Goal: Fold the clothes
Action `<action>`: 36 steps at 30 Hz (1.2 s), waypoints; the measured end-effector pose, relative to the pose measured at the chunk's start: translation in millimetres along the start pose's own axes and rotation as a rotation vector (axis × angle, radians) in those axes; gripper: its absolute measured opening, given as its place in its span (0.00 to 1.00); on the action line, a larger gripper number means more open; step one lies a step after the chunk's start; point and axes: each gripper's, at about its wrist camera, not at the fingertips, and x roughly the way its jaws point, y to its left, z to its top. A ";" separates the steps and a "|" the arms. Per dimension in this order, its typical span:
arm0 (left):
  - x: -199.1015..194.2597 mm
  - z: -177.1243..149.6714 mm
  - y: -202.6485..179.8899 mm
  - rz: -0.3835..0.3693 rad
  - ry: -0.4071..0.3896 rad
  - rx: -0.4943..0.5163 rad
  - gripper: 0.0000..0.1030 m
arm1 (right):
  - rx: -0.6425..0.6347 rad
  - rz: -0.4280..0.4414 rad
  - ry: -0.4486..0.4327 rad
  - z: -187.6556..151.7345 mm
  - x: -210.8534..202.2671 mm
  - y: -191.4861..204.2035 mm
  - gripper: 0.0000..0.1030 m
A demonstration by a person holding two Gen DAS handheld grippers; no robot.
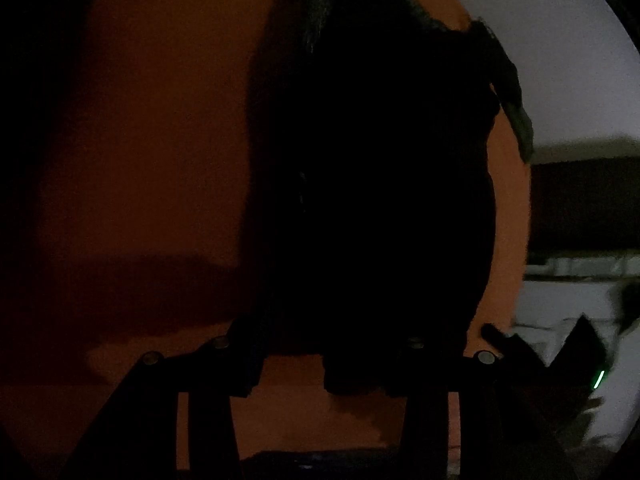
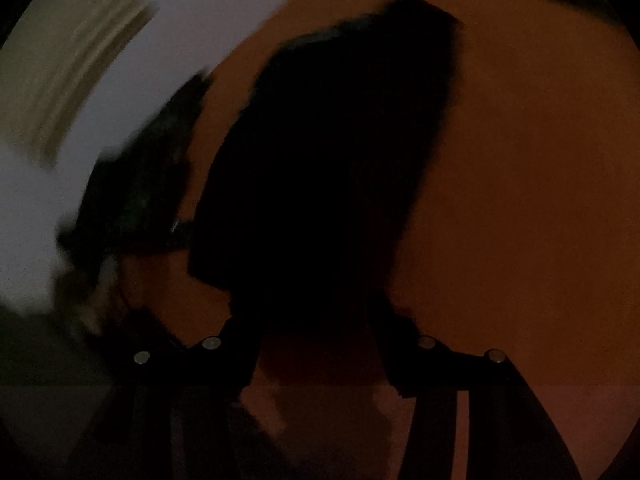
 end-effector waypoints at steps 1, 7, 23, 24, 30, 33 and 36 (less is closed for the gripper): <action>6.0 -1.0 -5.2 -0.026 0.007 -0.003 0.39 | -0.099 -0.050 0.007 -0.4 9.5 16.9 0.53; 2.4 -7.0 -72.5 -0.084 -0.076 0.159 0.12 | -0.237 -0.288 -0.057 0.0 46.2 50.0 0.37; -8.4 -20.6 -79.5 -0.321 0.010 0.069 0.12 | 0.052 -0.162 -0.252 -18.8 -5.3 20.2 0.59; -14.2 -20.8 -77.4 -0.313 -0.003 0.074 0.12 | 0.032 -0.167 -0.256 -14.6 -1.0 30.8 0.62; -41.4 -17.8 -67.8 -0.363 -0.088 0.014 0.12 | -0.123 -0.218 -0.267 2.6 25.4 63.9 0.66; -48.1 -10.8 -71.0 -0.401 -0.097 -0.005 0.12 | -0.153 -0.259 -0.287 -6.0 16.6 58.6 0.67; -55.7 -6.7 -69.1 -0.430 -0.067 -0.019 0.12 | -0.142 -0.172 -0.405 -13.2 -9.1 46.6 0.68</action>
